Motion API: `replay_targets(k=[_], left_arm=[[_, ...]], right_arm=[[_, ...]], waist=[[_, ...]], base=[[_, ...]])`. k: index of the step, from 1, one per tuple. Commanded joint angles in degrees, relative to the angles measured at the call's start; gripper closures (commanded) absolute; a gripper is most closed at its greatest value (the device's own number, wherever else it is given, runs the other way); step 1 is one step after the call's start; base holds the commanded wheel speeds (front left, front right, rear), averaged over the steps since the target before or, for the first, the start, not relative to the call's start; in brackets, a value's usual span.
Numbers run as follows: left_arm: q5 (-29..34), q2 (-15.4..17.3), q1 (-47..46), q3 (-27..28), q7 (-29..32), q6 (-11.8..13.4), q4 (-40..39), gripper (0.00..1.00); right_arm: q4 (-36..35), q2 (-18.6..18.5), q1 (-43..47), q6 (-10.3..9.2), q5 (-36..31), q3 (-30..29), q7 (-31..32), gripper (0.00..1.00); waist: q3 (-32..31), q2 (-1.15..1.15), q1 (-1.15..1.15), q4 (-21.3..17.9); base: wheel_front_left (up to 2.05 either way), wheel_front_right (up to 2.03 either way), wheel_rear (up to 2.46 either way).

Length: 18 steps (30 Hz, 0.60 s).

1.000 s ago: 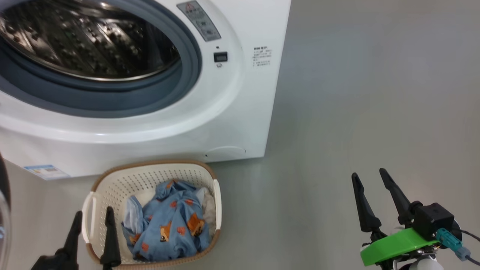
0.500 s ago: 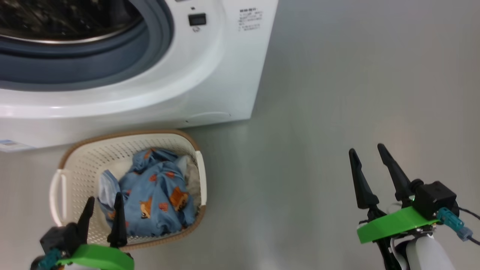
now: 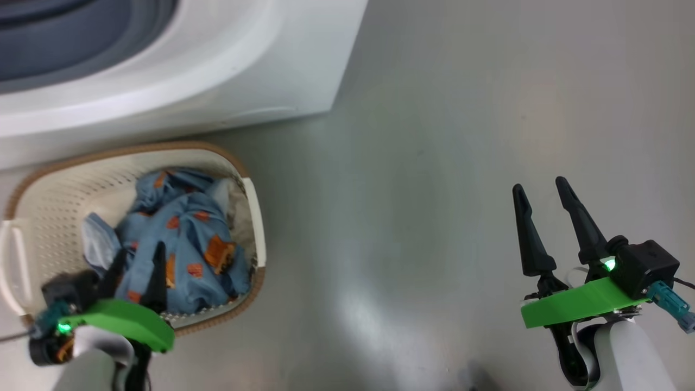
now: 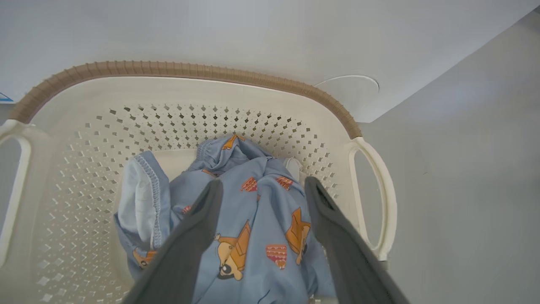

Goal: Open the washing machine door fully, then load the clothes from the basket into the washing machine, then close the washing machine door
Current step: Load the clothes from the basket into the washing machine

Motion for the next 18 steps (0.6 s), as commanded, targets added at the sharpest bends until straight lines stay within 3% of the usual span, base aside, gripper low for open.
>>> replay_targets(k=[1,12,18], left_arm=[[-0.7,2.0,-0.4,1.3,-0.1,-0.2,-0.1,0.0],[-8.9,8.0,-9.5,-6.2,6.3,-0.2,8.8,0.0],[-13.3,8.9,-13.0,-8.7,9.3,-0.2,10.6,0.0]], right_arm=[[-1.5,-0.1,-0.1,0.09,1.0,1.2,-0.3,0.0],[-3.7,-0.1,-1.4,0.09,3.3,0.5,-0.3,0.0],[-3.7,-0.1,-1.9,0.09,4.3,1.1,-0.3,0.0]], waist=[[4.0,0.0,0.0,-2.3],[11.0,0.0,0.0,-5.1],[13.7,0.0,0.0,-5.9]], base=[[0.0,0.0,0.0],[0.0,0.0,0.0],[0.0,0.0,0.0]])
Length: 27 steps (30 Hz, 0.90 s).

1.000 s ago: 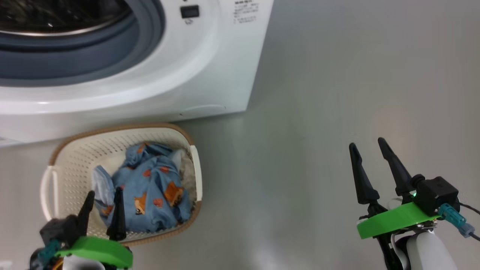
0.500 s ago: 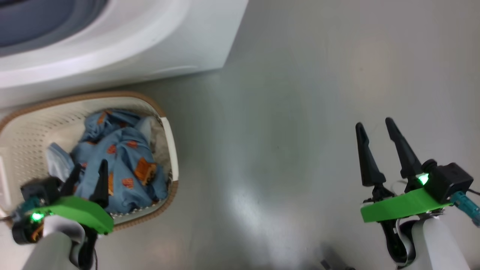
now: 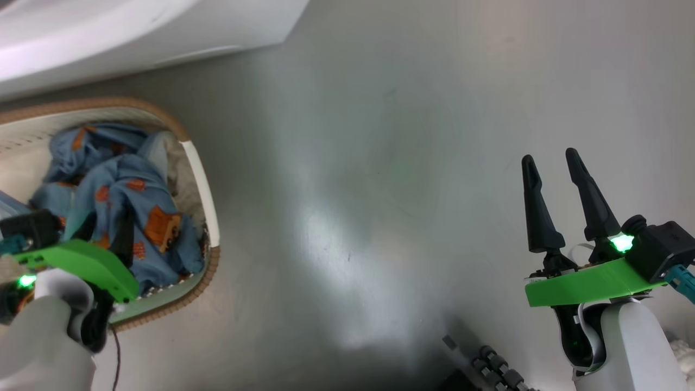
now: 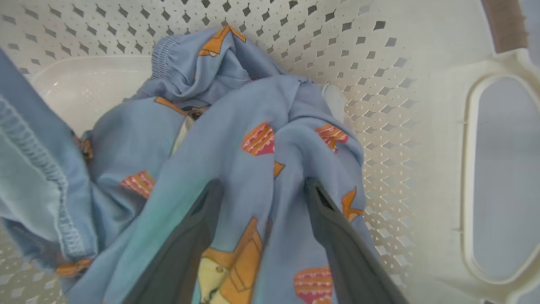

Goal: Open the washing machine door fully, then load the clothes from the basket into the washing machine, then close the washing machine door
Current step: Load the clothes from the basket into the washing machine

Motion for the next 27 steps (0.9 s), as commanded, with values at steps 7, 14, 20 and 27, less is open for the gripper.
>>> replay_targets(k=[7,14,20,27], left_arm=[[-4.5,3.2,-2.7,-1.5,4.6,-0.2,2.8,0.0],[-3.0,2.4,-3.8,-3.6,1.4,-0.2,7.4,1.0],[-3.7,0.7,-2.6,-4.5,-4.4,-0.2,7.8,1.0],[-4.9,-0.4,-0.9,-5.7,-8.7,-0.2,5.7,1.0]], right_arm=[[-0.9,-0.1,-0.2,0.09,1.8,1.9,-0.3,0.0],[-0.2,-0.1,-0.7,0.09,1.7,1.4,-0.3,0.0],[-0.1,-0.1,-0.9,0.09,0.9,1.1,-0.3,0.0],[0.1,-0.1,-0.6,0.09,-0.2,0.8,-0.3,0.0]], waist=[[3.8,0.0,0.0,-1.6],[1.9,0.0,0.0,-1.0],[-1.4,0.0,0.0,0.4],[-5.5,0.0,0.0,2.2]], base=[[0.0,0.0,0.0],[0.0,0.0,0.0],[0.0,0.0,0.0],[0.0,0.0,0.0]])
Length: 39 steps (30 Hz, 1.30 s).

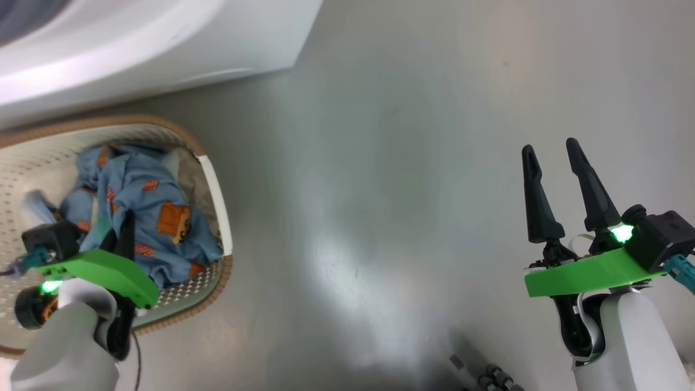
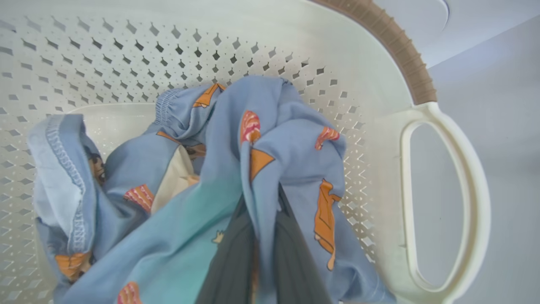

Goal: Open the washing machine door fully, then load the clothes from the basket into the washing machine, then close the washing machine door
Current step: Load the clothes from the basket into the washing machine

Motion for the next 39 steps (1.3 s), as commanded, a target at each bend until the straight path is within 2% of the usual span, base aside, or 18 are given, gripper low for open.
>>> replay_targets(k=[1,6,11,19,24,39], left_arm=[[-0.5,1.6,2.3,1.0,-0.9,-0.2,-1.1,1.0],[-0.7,1.6,4.2,1.2,-1.7,-0.2,-4.6,1.0],[2.9,1.3,7.6,6.2,-1.8,0.0,-11.5,1.0],[10.7,-2.4,17.5,17.1,-1.8,0.4,-24.0,1.0],[14.8,-5.0,22.7,21.8,-1.8,0.4,-30.9,1.0],[23.3,-9.2,32.1,28.5,-1.8,0.2,-44.6,1.0]], right_arm=[[-0.8,-0.1,1.5,0.09,-0.9,0.8,-0.3,0.0],[-0.2,-0.1,2.1,0.09,-2.2,0.5,-0.3,0.0],[0.2,-0.1,2.8,0.09,-3.2,-0.2,-0.3,0.0],[1.5,-0.1,4.6,0.09,-4.0,-0.3,-0.3,0.0],[2.3,-0.1,5.8,0.09,-3.5,-0.3,-0.3,0.0],[4.6,-0.1,8.8,0.09,-4.3,-0.1,-0.3,0.0]], waist=[[-2.9,0.0,0.0,1.9],[-7.1,0.0,0.0,4.0],[-11.5,0.0,0.0,6.2],[-19.6,0.0,0.0,9.0],[-23.9,0.0,0.0,10.0],[-34.0,0.0,0.0,10.7]], base=[[0.0,0.0,0.0],[0.0,0.0,0.0],[0.0,0.0,0.0],[0.0,0.0,0.0],[0.0,0.0,0.0],[0.0,0.0,0.0]])
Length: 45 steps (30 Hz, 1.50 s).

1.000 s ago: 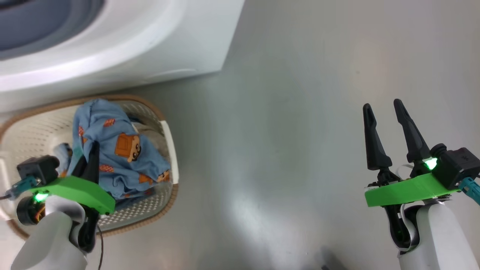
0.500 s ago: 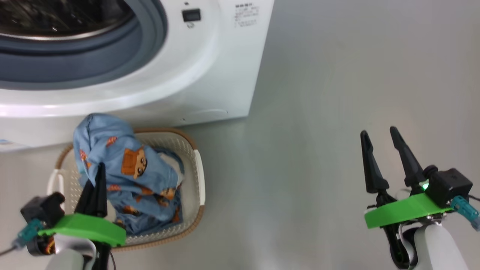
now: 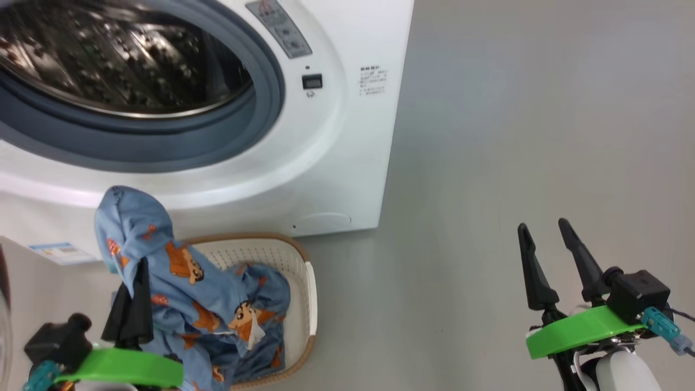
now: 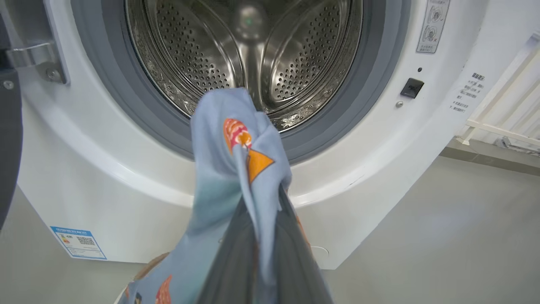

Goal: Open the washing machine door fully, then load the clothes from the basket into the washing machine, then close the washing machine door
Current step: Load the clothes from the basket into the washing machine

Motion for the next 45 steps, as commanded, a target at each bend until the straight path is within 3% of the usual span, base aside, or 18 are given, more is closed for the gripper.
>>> replay_targets(k=[1,12,22,37,45], left_arm=[[1.0,0.7,1.0,2.6,-0.7,0.1,-2.9,1.0],[5.9,-1.4,7.3,6.4,-0.7,0.1,-12.5,1.0],[9.8,-2.4,11.3,8.3,-0.7,0.2,-16.3,1.0],[10.0,-2.8,11.4,8.2,-0.7,0.0,-16.3,1.0],[9.4,-2.8,6.9,7.1,-0.7,0.0,-15.2,1.0]], right_arm=[[-1.1,-0.1,0.4,0.09,0.0,1.5,-0.3,0.0],[-0.2,-0.1,2.6,0.09,0.0,2.0,-0.3,0.0],[-0.4,-0.1,3.8,0.09,-0.5,1.9,-0.3,0.0],[-0.7,-0.1,4.1,0.09,-0.2,2.1,-0.3,0.0],[-1.2,-0.1,3.1,0.09,0.2,2.4,-0.3,0.0]], waist=[[-3.2,0.0,0.0,0.3],[-8.5,0.0,0.0,-0.6],[-10.9,0.0,0.0,-1.2],[-10.1,0.0,0.0,-1.3],[-7.1,0.0,0.0,-1.8]], base=[[0.0,0.0,0.0],[0.0,0.0,0.0],[0.0,0.0,0.0],[0.0,0.0,0.0],[0.0,0.0,0.0]])
